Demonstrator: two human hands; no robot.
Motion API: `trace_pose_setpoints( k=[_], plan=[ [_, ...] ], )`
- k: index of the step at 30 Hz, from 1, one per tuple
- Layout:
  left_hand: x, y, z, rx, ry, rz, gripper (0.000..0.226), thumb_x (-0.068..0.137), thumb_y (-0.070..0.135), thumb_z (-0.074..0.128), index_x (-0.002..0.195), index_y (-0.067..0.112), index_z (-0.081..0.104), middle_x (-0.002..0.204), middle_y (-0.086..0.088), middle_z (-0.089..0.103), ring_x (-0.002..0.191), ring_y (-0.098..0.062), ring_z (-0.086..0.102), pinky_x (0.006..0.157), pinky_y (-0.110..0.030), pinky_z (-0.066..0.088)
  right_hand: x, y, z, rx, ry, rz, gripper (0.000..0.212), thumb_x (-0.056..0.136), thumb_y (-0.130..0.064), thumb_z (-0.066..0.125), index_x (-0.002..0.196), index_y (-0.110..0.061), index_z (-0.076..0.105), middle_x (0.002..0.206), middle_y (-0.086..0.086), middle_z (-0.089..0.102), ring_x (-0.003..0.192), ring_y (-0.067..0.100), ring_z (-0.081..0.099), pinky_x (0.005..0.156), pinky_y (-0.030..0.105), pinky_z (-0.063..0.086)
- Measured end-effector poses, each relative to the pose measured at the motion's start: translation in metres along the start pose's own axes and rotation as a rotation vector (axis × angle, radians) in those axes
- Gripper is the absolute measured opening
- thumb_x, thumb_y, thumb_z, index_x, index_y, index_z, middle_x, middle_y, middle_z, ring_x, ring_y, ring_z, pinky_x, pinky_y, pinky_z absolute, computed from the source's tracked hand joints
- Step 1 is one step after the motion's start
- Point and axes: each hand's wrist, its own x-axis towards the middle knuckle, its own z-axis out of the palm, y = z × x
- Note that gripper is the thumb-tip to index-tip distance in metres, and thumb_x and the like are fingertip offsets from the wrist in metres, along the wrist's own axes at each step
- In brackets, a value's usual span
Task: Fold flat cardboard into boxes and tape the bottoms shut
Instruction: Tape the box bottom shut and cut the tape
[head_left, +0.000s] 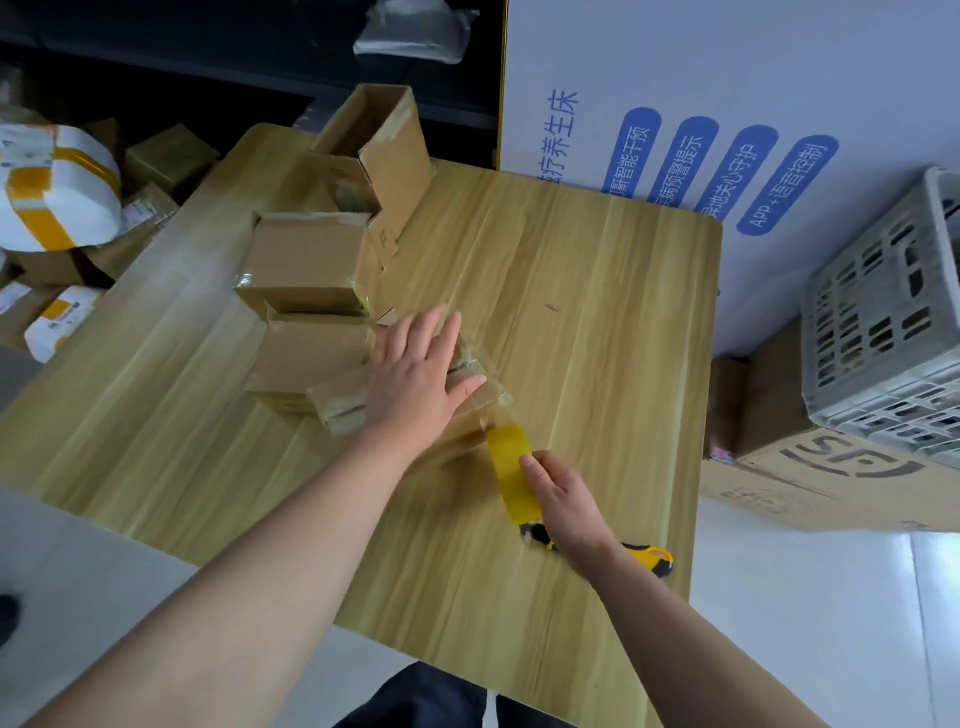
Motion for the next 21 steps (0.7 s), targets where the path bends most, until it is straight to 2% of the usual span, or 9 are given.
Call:
trace_pose_setpoints(
  k=[2, 4, 6, 9, 11, 14, 15, 18, 21],
  plan=[
    [-0.014, 0.01, -0.003, 0.002, 0.163, 0.012, 0.052, 0.084, 0.045, 0.067, 0.127, 0.018, 0.056, 0.127, -0.009, 0.051, 0.104, -0.031, 0.053, 0.083, -0.043, 0.048, -0.004, 0.001, 0.004, 0.052, -0.008, 0.028, 0.033, 0.1, -0.038, 0.045, 0.101, -0.008, 0.057, 0.076, 0.005, 0.045, 0.067, 0.019, 0.043, 0.056, 0.031, 0.038],
    [-0.028, 0.017, -0.005, -0.091, 0.208, -0.031, 0.039, 0.079, 0.031, 0.076, 0.113, 0.017, 0.063, 0.111, -0.01, 0.053, 0.083, -0.028, 0.06, 0.06, -0.033, 0.048, -0.007, 0.004, 0.007, 0.068, 0.0, 0.023, 0.03, 0.1, -0.038, 0.045, 0.098, -0.013, 0.06, 0.074, 0.001, 0.047, 0.069, 0.019, 0.044, 0.061, 0.032, 0.037],
    [-0.041, 0.017, -0.004, -0.172, 0.209, -0.055, 0.032, 0.077, 0.027, 0.077, 0.105, 0.016, 0.066, 0.104, -0.009, 0.056, 0.07, -0.024, 0.061, 0.051, -0.028, 0.043, -0.01, 0.004, 0.011, 0.067, 0.018, 0.016, 0.028, 0.1, -0.038, 0.045, 0.097, -0.017, 0.062, 0.074, -0.004, 0.051, 0.072, 0.016, 0.046, 0.066, 0.033, 0.038],
    [-0.059, 0.015, -0.003, -0.291, 0.198, 0.012, 0.023, 0.084, 0.035, 0.067, 0.099, 0.017, 0.066, 0.092, -0.001, 0.062, 0.063, -0.02, 0.061, 0.049, -0.028, 0.047, -0.011, 0.004, 0.013, 0.061, 0.047, 0.021, 0.027, 0.101, -0.036, 0.044, 0.095, -0.018, 0.063, 0.071, -0.007, 0.053, 0.071, 0.014, 0.048, 0.068, 0.032, 0.039],
    [-0.071, 0.021, -0.005, -0.426, 0.092, -0.061, 0.023, 0.088, 0.041, 0.062, 0.095, 0.02, 0.064, 0.081, 0.005, 0.065, 0.064, -0.019, 0.062, 0.054, -0.034, 0.051, -0.012, 0.004, 0.012, 0.05, 0.06, 0.03, 0.027, 0.1, -0.038, 0.044, 0.092, -0.019, 0.063, 0.069, -0.006, 0.052, 0.069, 0.015, 0.048, 0.065, 0.033, 0.04],
    [-0.085, 0.032, 0.005, -0.529, -0.191, -0.314, 0.032, 0.087, 0.052, 0.058, 0.095, 0.021, 0.061, 0.077, 0.008, 0.067, 0.071, -0.015, 0.065, 0.067, -0.034, 0.052, -0.015, 0.004, 0.011, 0.068, 0.074, 0.049, 0.027, 0.1, -0.037, 0.044, 0.092, -0.019, 0.063, 0.067, -0.003, 0.052, 0.066, 0.018, 0.049, 0.061, 0.034, 0.042],
    [-0.086, 0.036, 0.009, -0.628, -0.261, -0.417, 0.038, 0.086, 0.056, 0.058, 0.099, 0.02, 0.061, 0.079, 0.008, 0.068, 0.073, -0.016, 0.067, 0.072, -0.036, 0.054, -0.017, 0.003, 0.01, 0.064, 0.081, 0.048, 0.027, 0.101, -0.036, 0.044, 0.092, -0.018, 0.063, 0.068, -0.004, 0.052, 0.067, 0.017, 0.049, 0.062, 0.034, 0.042],
    [-0.077, 0.052, 0.014, -1.07, -0.349, -0.74, 0.047, 0.083, 0.052, 0.066, 0.111, 0.015, 0.058, 0.088, 0.001, 0.07, 0.075, -0.022, 0.071, 0.075, -0.045, 0.059, -0.019, 0.003, 0.007, 0.046, 0.076, 0.045, 0.027, 0.101, -0.033, 0.044, 0.096, -0.015, 0.063, 0.071, -0.004, 0.055, 0.068, 0.015, 0.051, 0.064, 0.033, 0.043],
    [-0.065, 0.07, 0.015, -1.35, -0.366, -0.992, 0.028, 0.086, 0.035, 0.071, 0.103, 0.016, 0.06, 0.101, -0.007, 0.068, 0.087, -0.026, 0.07, 0.07, -0.04, 0.061, -0.018, 0.002, 0.001, 0.004, 0.036, 0.034, 0.03, 0.102, -0.031, 0.042, 0.099, -0.009, 0.063, 0.073, -0.001, 0.056, 0.065, 0.011, 0.051, 0.059, 0.025, 0.043]
  ],
)
